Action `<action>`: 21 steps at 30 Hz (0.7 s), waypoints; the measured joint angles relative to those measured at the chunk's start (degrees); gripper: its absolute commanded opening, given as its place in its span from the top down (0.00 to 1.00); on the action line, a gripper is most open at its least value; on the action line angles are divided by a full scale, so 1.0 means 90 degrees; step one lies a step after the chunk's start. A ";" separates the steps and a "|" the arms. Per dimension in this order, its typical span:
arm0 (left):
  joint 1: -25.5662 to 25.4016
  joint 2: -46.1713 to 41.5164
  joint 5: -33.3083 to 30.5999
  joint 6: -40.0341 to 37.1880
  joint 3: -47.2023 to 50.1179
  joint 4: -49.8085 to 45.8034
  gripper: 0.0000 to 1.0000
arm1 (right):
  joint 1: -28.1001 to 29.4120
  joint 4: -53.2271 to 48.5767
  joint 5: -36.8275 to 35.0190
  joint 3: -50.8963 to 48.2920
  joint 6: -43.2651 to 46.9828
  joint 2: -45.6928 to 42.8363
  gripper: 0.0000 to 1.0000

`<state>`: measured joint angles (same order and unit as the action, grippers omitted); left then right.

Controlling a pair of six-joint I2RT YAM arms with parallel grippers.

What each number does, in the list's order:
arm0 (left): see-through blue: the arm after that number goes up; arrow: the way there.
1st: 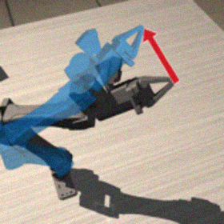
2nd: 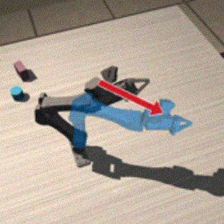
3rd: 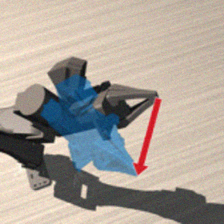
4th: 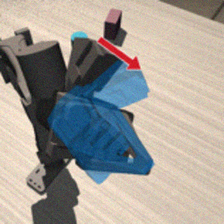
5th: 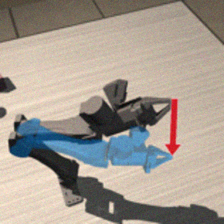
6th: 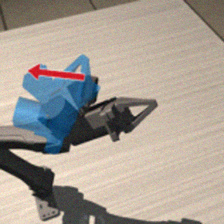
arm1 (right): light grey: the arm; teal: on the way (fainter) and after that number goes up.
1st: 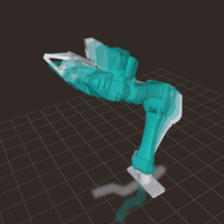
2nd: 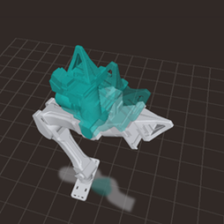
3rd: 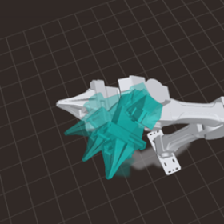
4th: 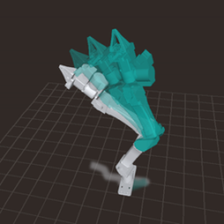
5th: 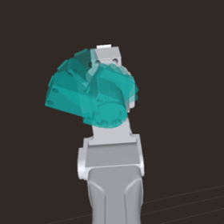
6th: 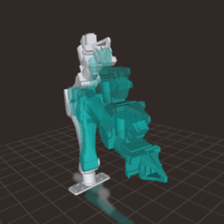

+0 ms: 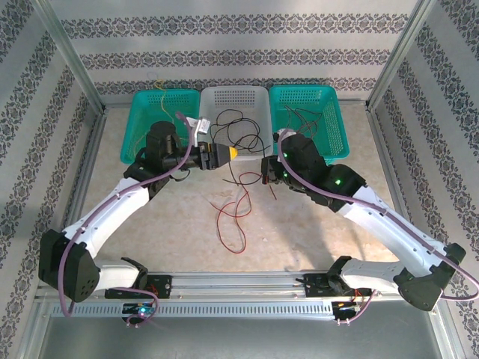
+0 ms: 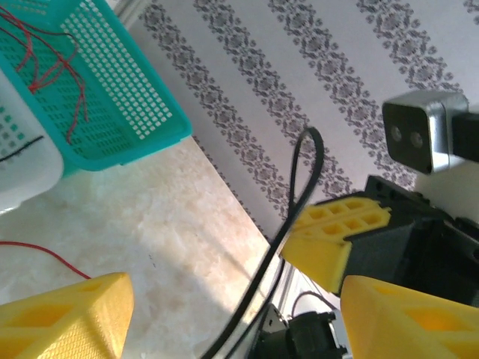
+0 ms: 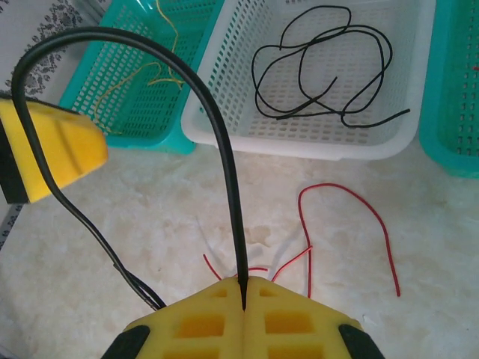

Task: Untangle the cables
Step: Pick up the cable from the center of the table, then place the cable into the container.

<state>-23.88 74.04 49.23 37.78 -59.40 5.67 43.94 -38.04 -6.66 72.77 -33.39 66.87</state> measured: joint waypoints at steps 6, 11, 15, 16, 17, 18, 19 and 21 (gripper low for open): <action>-0.0313 0.0260 -0.0017 -0.0170 -0.0204 -0.0080 0.53 | -0.0039 0.0032 0.0002 0.0027 0.0090 -0.0005 1.00; -0.0367 0.0270 -0.0066 -0.0362 -0.0299 -0.0158 0.85 | -0.0046 0.0046 0.0002 0.0027 0.0092 -0.0032 1.00; -0.0389 0.0267 -0.0138 -0.0418 -0.0335 -0.0148 1.00 | -0.0124 0.0061 -0.0002 0.0017 0.0090 -0.0095 0.95; -0.0389 0.0267 -0.0143 -0.0423 -0.0335 -0.0148 1.00 | -0.0153 0.0066 0.0000 0.0002 0.0087 -0.0117 0.92; -0.0389 0.0267 -0.0141 -0.0420 -0.0335 -0.0148 1.00 | -0.0175 0.0075 -0.0002 -0.0024 0.0083 -0.0148 0.86; -0.0389 0.0267 -0.0141 -0.0418 -0.0335 -0.0146 1.00 | -0.0204 0.0087 -0.0005 -0.0058 0.0080 -0.0175 0.77; -0.0389 0.0265 -0.0141 -0.0413 -0.0335 -0.0129 1.00 | -0.0206 0.0102 -0.0010 -0.0083 0.0090 -0.0194 0.70; -0.0389 0.0250 -0.0138 -0.0384 -0.0333 -0.0046 1.00 | -0.0226 0.0148 -0.0029 -0.0165 0.0061 -0.0226 0.59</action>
<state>-27.38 76.29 47.99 34.33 -62.39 5.26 41.91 -36.71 -6.92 71.29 -32.84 64.84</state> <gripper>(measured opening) 0.052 0.332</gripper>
